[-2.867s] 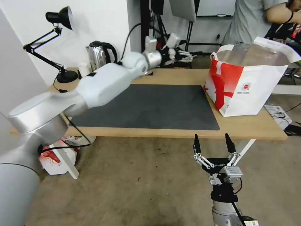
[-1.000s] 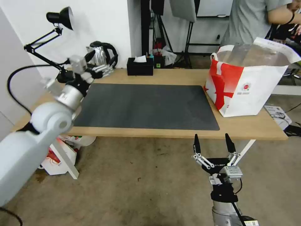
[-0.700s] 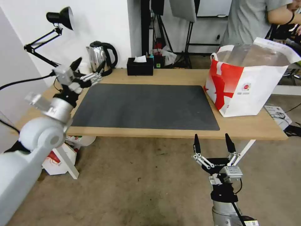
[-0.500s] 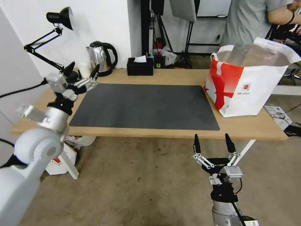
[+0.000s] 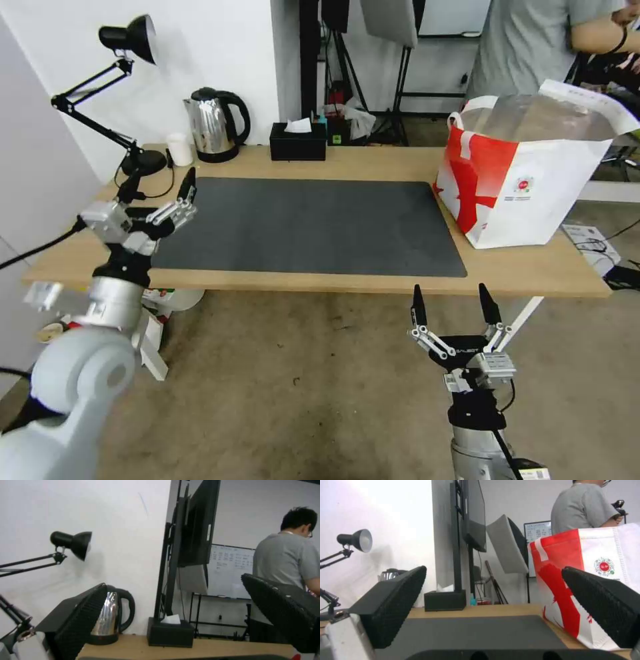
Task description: Pick up the trash from the table and place it into the takeout bag.
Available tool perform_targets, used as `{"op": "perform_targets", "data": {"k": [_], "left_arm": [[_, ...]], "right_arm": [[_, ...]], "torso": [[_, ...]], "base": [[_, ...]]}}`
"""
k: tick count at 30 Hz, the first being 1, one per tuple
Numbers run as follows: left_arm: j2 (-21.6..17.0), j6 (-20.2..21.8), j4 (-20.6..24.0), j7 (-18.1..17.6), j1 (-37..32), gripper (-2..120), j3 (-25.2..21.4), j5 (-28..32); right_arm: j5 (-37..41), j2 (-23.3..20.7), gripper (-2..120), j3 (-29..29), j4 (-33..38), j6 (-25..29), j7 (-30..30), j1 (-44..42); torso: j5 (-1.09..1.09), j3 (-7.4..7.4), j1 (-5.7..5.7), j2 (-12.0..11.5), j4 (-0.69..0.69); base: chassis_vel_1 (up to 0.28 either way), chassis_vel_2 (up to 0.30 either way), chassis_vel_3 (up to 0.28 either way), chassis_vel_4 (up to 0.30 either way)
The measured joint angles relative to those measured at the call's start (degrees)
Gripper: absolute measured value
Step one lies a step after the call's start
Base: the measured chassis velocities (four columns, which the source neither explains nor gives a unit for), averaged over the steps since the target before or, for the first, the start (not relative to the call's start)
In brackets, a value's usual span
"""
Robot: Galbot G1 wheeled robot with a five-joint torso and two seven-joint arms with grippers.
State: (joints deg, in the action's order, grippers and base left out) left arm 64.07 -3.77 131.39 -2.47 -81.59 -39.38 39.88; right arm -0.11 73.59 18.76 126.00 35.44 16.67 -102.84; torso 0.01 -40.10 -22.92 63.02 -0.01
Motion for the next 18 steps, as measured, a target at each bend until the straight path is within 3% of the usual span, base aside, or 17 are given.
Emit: {"op": "perform_targets", "data": {"k": [10, 18], "left_arm": [[3.5, -1.0, 4.3, 0.1, -7.1, 100, -2.6, -1.7], [4.4, -1.3, 5.3, 0.1, -9.2, 100, -3.2, -2.5]], "right_arm": [[0.0, 0.0, 100, 0.0, 0.0, 0.0, 0.0, 0.0], [0.0, 0.0, 100, 0.0, 0.0, 0.0, 0.0, 0.0]], "torso": [[0.00, 0.00, 0.00, 0.0, 0.01], [0.00, 0.00, 0.00, 0.0, 0.01]], "base": [[0.000, 0.000, 0.000, 0.000], [0.000, 0.000, 0.000, 0.000]]}}
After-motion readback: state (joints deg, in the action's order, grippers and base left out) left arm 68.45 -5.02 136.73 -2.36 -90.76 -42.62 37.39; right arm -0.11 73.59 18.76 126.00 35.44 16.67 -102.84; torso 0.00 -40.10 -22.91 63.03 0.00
